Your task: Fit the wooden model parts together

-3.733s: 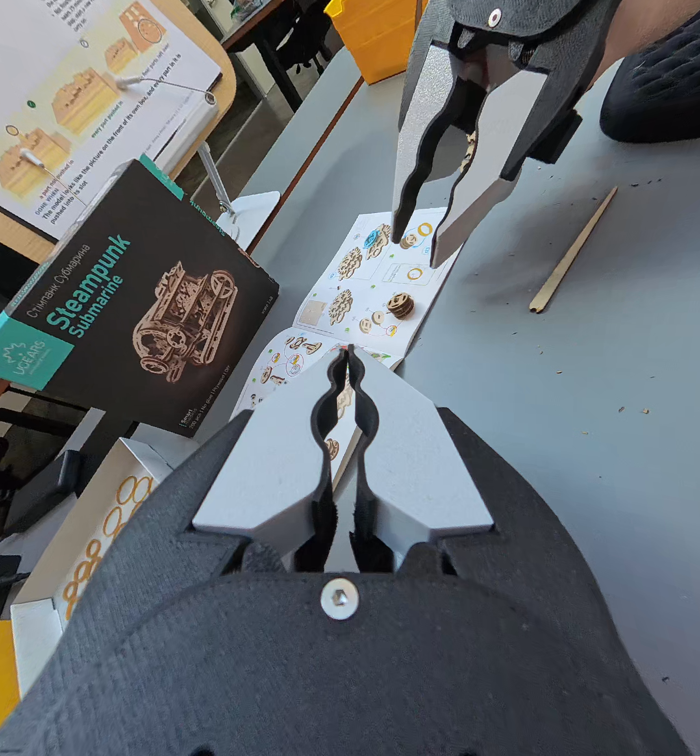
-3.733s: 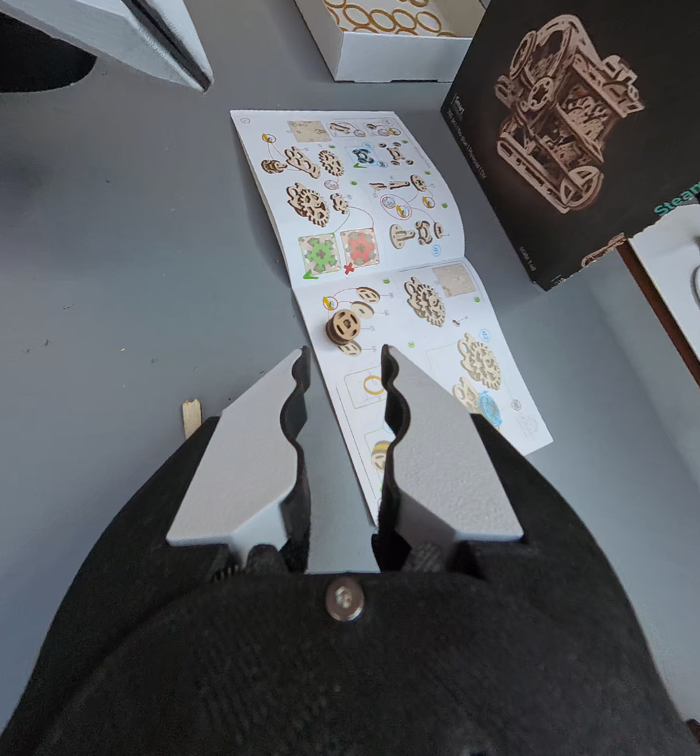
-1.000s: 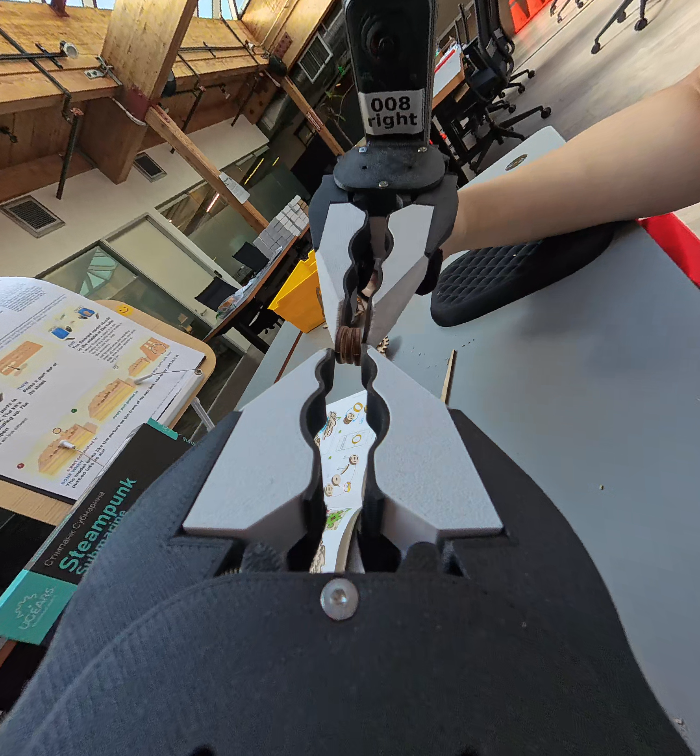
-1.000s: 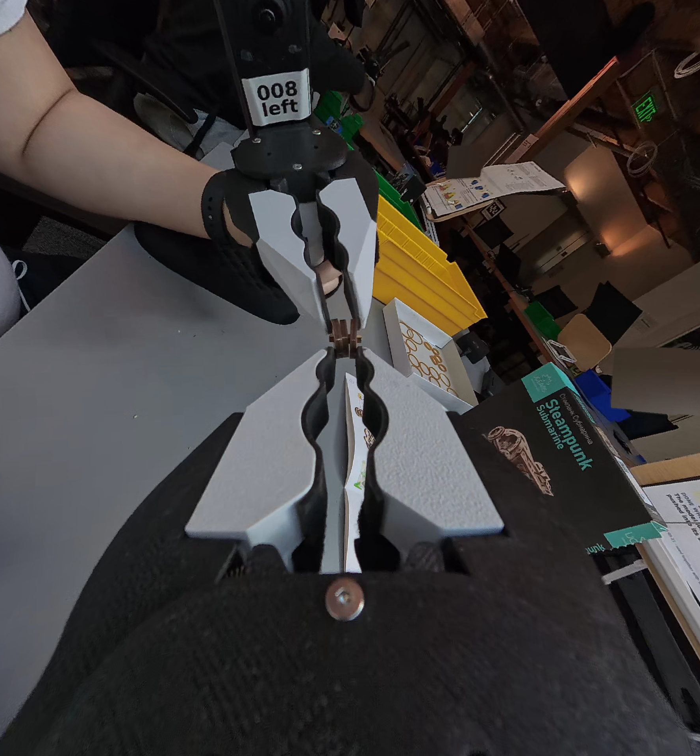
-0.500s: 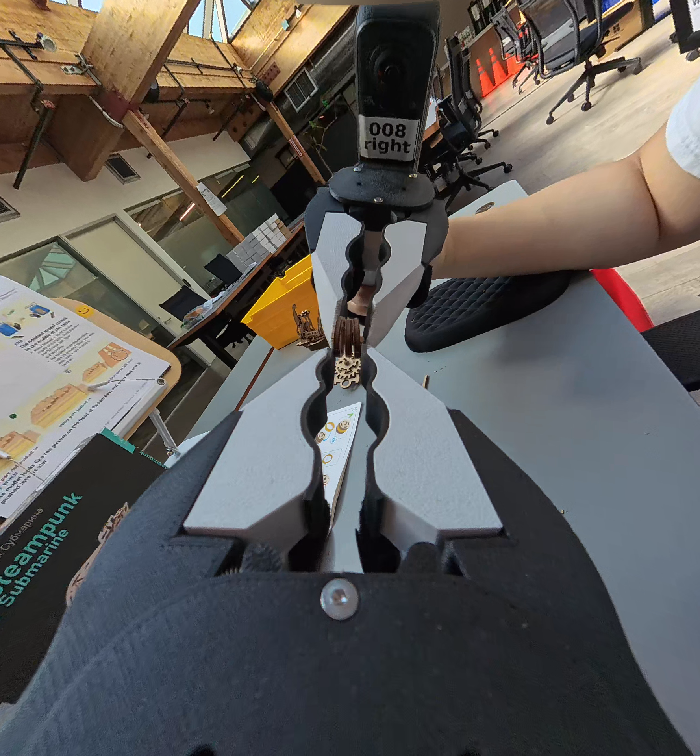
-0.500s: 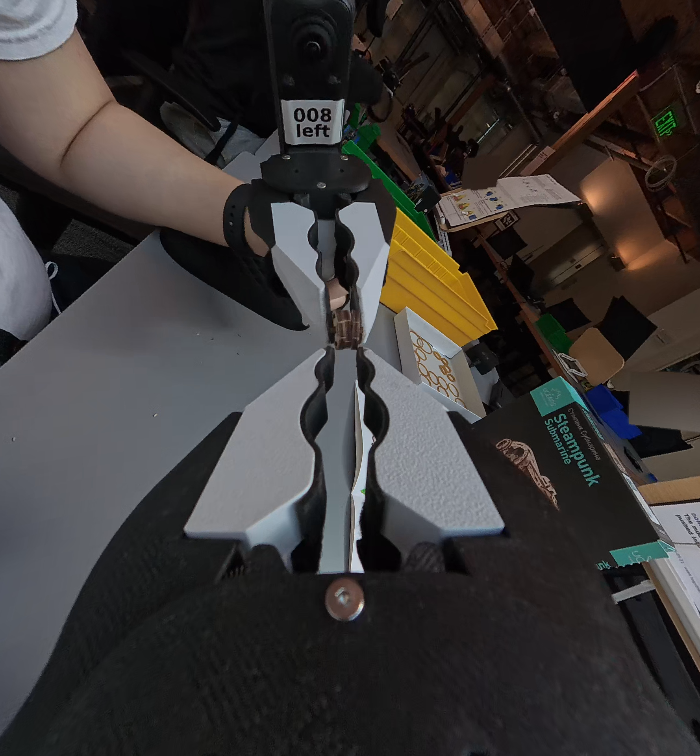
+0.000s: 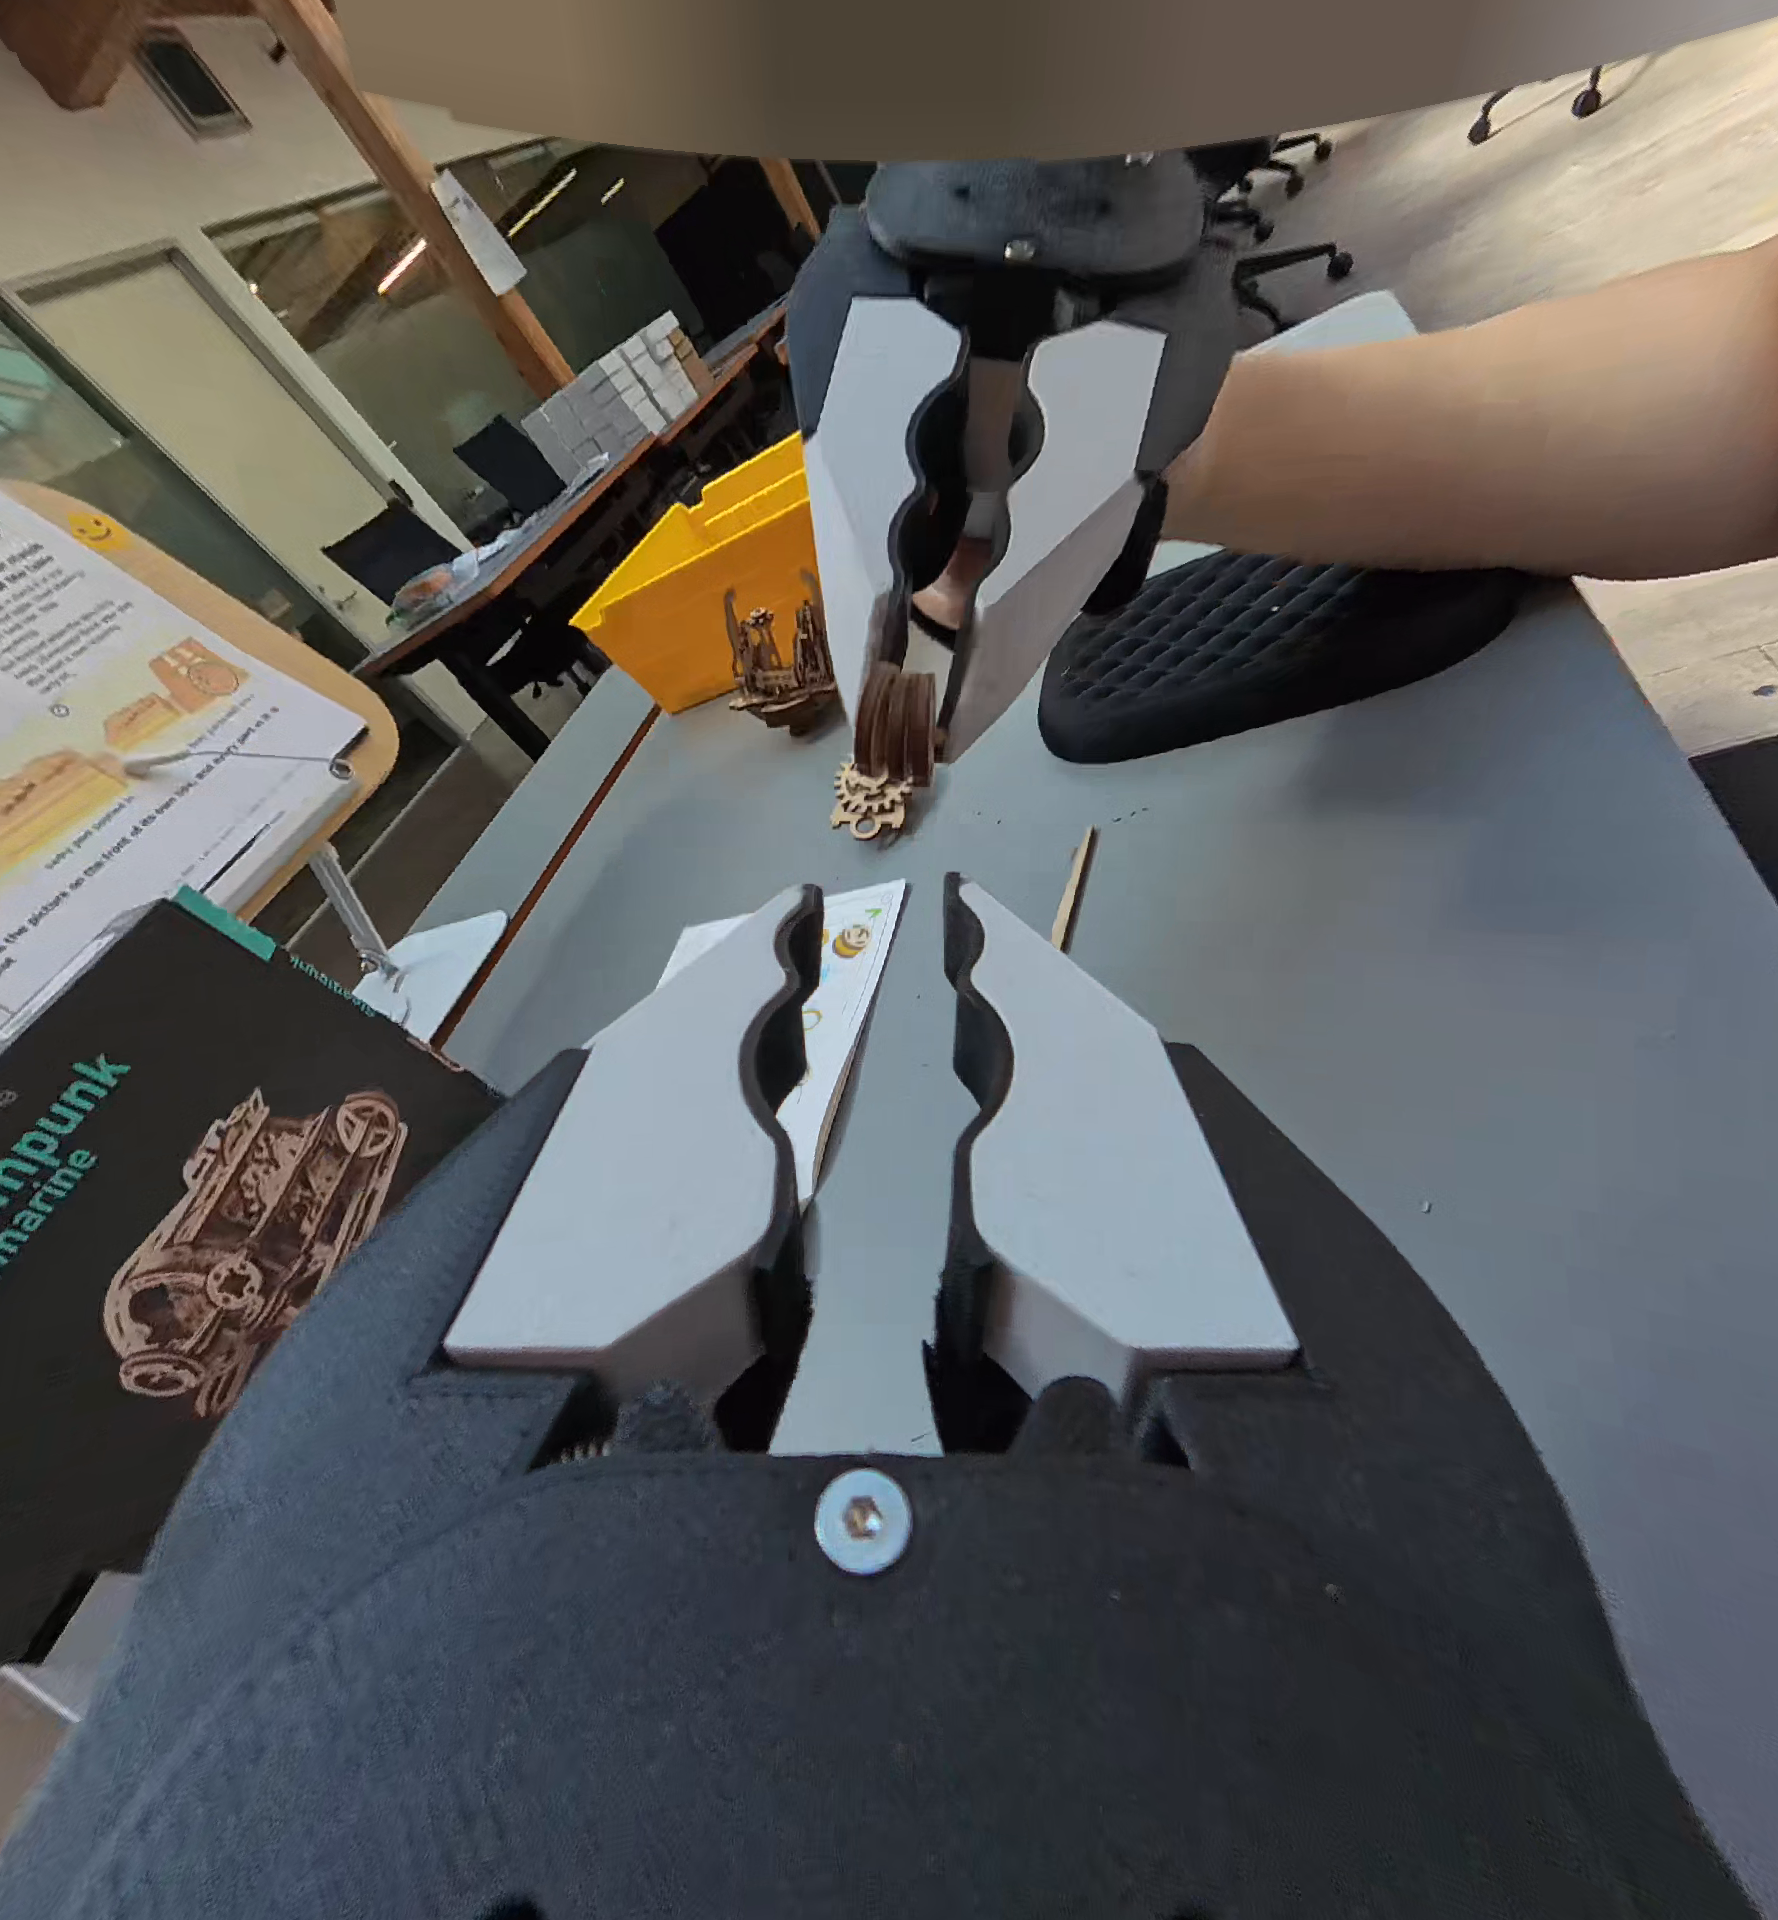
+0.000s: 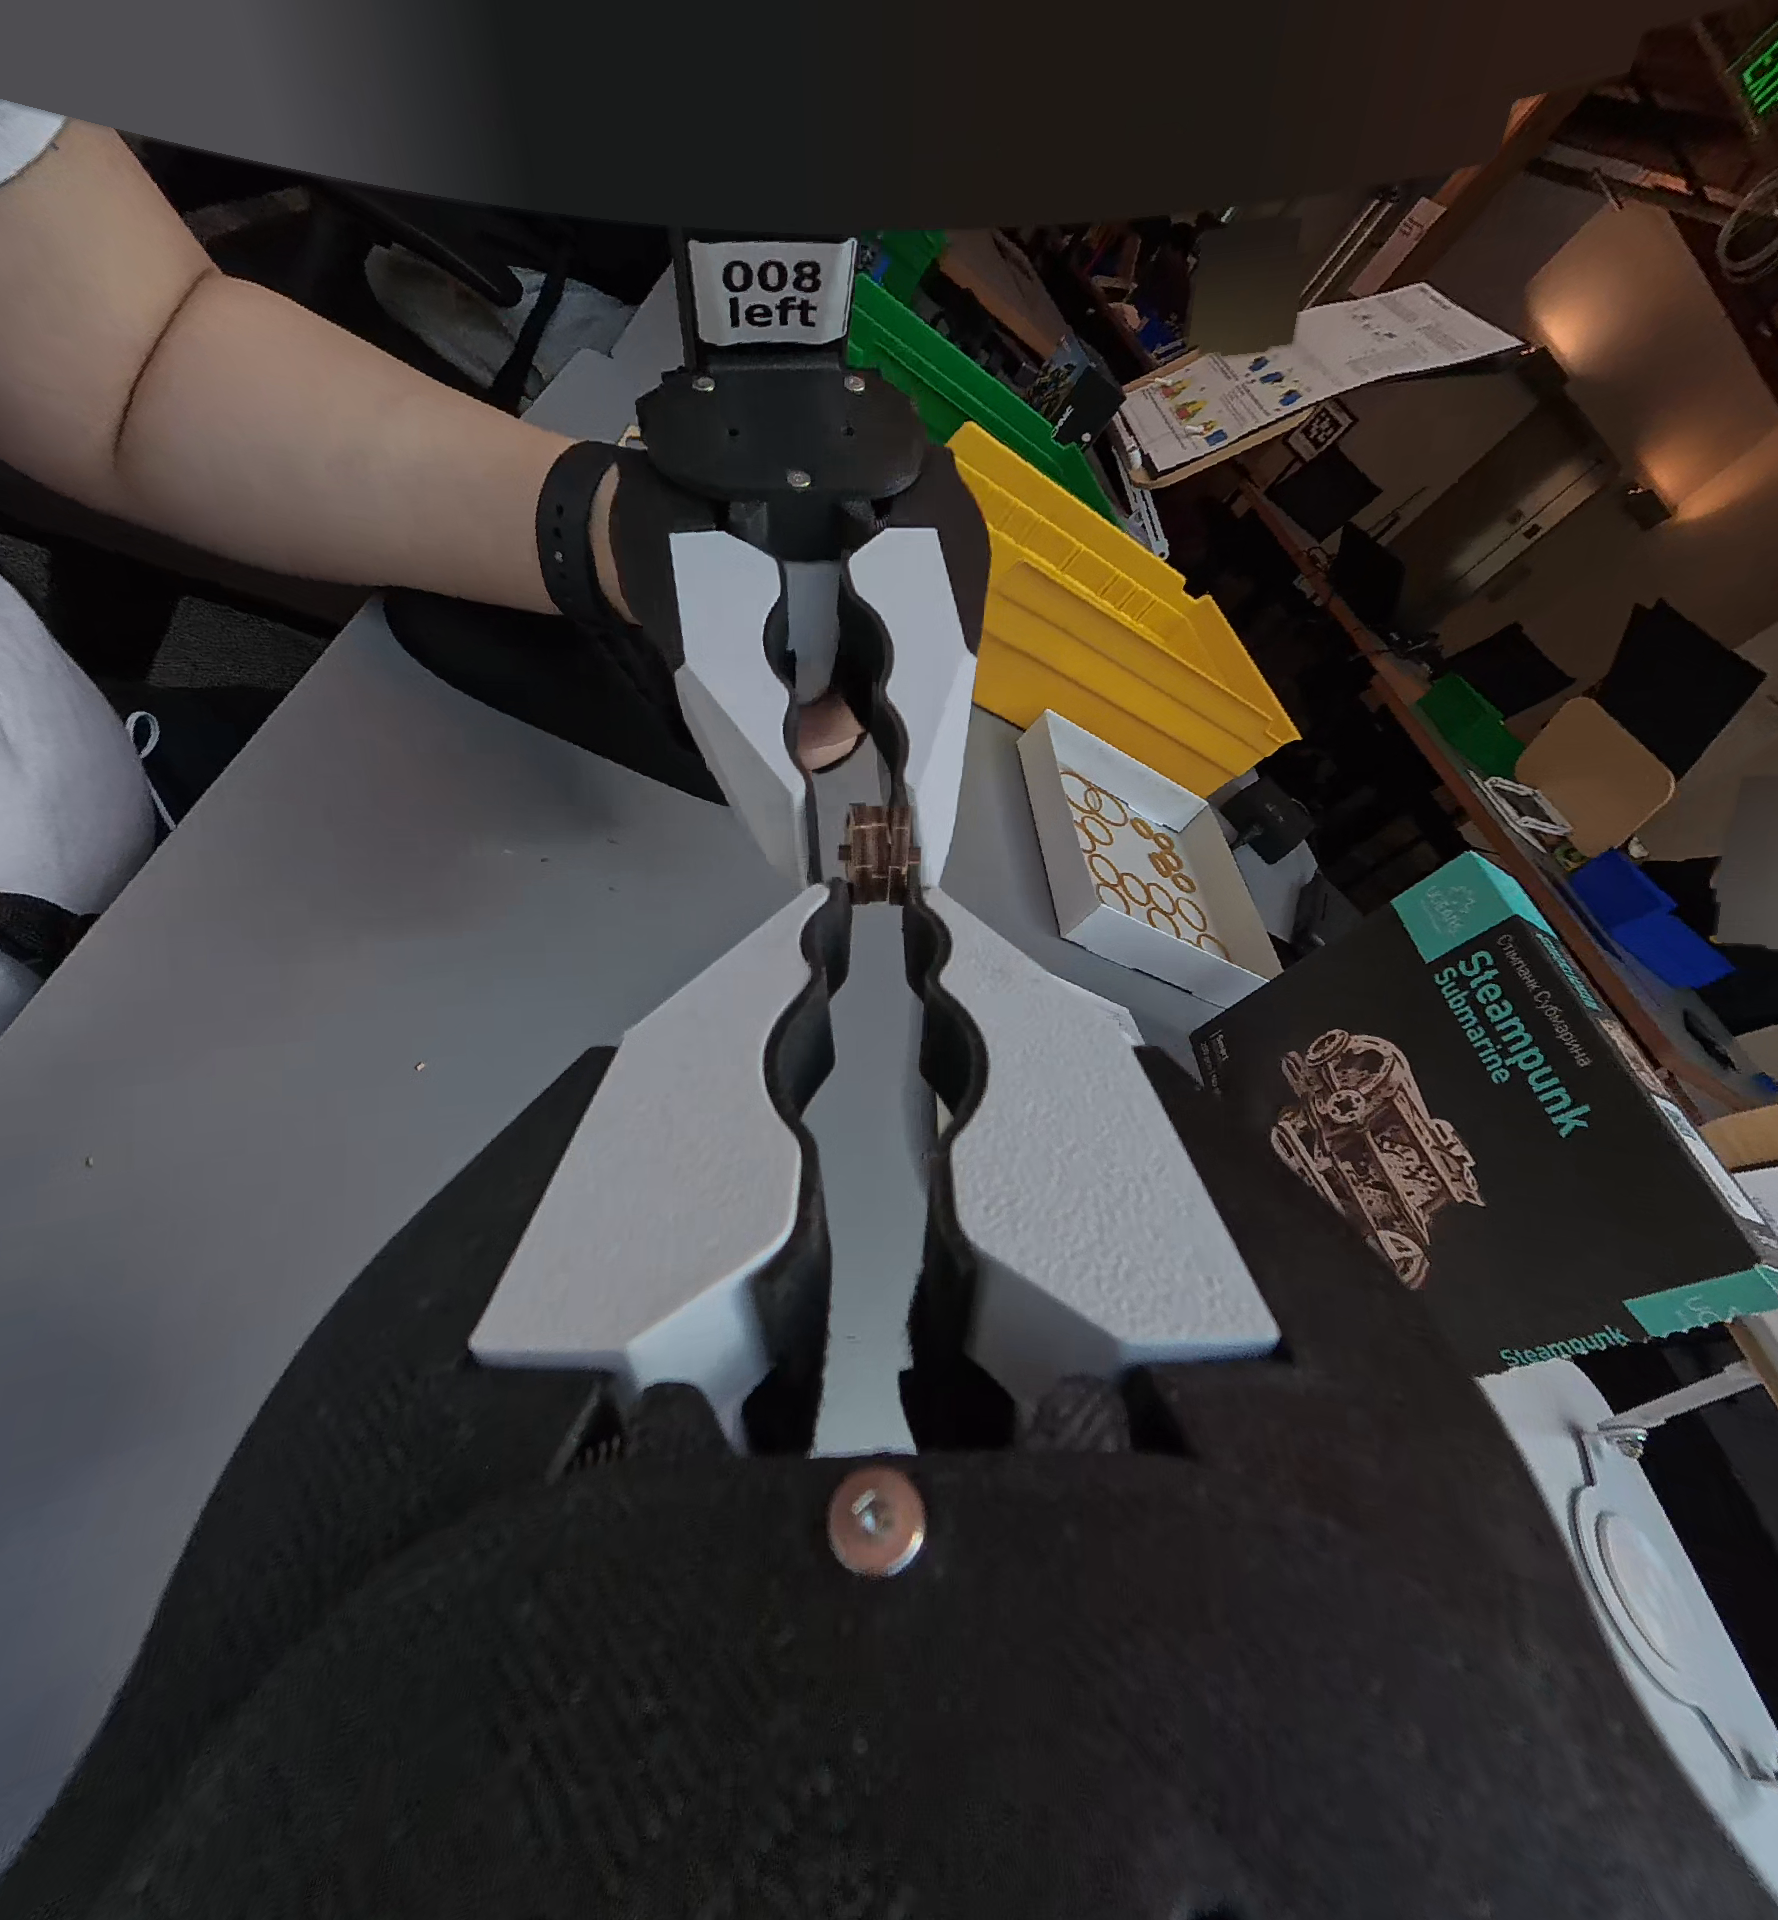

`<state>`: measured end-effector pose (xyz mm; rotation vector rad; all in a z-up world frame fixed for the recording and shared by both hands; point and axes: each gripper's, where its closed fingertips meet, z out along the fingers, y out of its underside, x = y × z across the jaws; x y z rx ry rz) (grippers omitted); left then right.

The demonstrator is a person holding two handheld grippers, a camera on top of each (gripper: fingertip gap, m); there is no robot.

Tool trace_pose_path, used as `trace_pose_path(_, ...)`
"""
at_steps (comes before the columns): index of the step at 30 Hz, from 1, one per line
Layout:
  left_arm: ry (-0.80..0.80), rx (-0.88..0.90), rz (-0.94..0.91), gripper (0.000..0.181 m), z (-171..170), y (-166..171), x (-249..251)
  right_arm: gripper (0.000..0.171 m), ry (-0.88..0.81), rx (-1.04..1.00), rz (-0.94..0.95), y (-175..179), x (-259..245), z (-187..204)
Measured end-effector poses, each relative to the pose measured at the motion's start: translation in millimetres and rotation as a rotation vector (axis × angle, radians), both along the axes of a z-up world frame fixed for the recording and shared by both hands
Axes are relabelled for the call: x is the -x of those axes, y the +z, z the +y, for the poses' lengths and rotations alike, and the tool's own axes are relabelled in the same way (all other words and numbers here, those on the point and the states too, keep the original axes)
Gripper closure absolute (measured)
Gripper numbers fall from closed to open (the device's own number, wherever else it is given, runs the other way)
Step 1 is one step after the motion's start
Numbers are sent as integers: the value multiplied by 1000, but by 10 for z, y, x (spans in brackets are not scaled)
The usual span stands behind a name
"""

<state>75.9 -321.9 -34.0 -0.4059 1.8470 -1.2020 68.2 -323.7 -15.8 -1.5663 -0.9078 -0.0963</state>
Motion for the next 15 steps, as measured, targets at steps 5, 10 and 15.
trace_pose_path(5,131,-147,184,155,155,-421,-162,162,-14,130,89,-70,53,67)
trace_pose_path(10,105,-186,331,162,115,-688,-136,162,-85,282,38,-322,60,203)
trace_pose_path(15,124,-235,380,160,134,-823,-143,162,-77,367,35,-473,159,301)
